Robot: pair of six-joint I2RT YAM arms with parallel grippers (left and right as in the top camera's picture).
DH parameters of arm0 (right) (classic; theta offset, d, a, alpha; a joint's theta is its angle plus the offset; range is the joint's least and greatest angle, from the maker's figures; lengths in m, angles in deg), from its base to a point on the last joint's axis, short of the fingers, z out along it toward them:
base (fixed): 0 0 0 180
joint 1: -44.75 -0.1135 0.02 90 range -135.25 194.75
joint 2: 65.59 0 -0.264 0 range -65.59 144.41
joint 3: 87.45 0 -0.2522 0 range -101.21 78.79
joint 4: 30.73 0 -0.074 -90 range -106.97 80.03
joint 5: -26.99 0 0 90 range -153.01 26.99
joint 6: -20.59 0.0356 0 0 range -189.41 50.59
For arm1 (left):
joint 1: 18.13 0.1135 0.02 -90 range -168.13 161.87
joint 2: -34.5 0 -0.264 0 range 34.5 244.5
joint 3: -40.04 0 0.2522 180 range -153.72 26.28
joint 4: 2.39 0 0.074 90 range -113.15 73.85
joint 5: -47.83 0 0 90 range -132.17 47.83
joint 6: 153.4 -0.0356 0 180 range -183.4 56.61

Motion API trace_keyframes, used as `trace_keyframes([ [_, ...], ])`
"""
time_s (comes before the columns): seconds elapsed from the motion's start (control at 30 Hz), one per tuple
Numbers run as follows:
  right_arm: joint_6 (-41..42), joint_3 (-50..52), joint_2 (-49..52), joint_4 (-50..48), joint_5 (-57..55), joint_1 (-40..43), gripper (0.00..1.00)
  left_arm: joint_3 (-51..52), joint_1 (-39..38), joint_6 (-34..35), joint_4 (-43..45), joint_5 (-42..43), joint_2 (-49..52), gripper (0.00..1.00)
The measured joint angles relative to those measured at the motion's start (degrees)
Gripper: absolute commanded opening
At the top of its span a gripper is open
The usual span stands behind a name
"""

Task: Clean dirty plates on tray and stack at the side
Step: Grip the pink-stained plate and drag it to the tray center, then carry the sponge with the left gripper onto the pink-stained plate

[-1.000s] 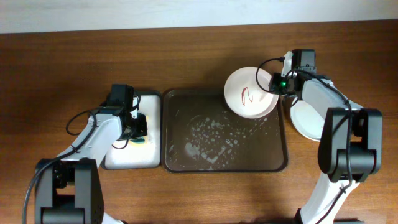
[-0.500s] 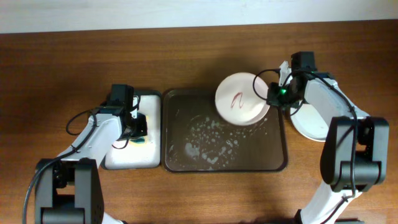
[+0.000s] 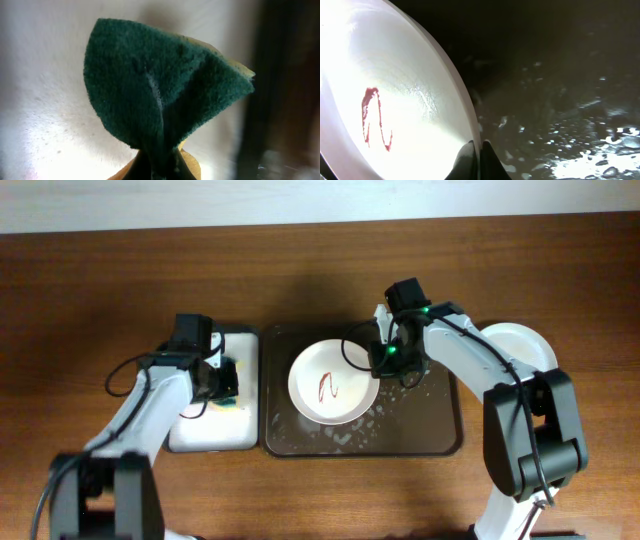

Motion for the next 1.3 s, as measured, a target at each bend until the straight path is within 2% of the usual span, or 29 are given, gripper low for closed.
trace_keyframes([
  [0.17, 0.04, 0.11, 0.00, -0.68, -0.37, -1.27, 0.04, -1.29, -2.49, 1.57, 1.14, 8.98, -7.93, 0.00],
  [0.37, 0.13, 0.22, 0.00, -0.66, -0.39, -1.27, 0.04, -1.31, -12.87, 6.84, 5.31, 12.31, -6.14, 0.00],
  [0.53, 0.15, 0.22, 0.00, -0.63, -0.39, -1.27, 0.04, -1.31, -20.26, 14.67, 12.04, 12.87, -1.27, 0.00],
  [0.73, 0.15, 0.22, 0.00, -0.63, -0.39, -1.27, 0.04, -1.31, -24.81, 22.23, 17.70, 12.90, 5.75, 0.00],
  [0.97, 0.15, 0.44, 0.00, -0.42, -1.31, -1.27, 0.04, -1.33, -27.82, 24.96, 21.55, 12.83, 10.97, 0.00],
  [1.3, 5.29, 4.39, 0.66, -2.29, -3.10, -1.27, 0.04, -2.56, -29.44, 25.40, 18.58, 8.68, 12.90, 0.00],
])
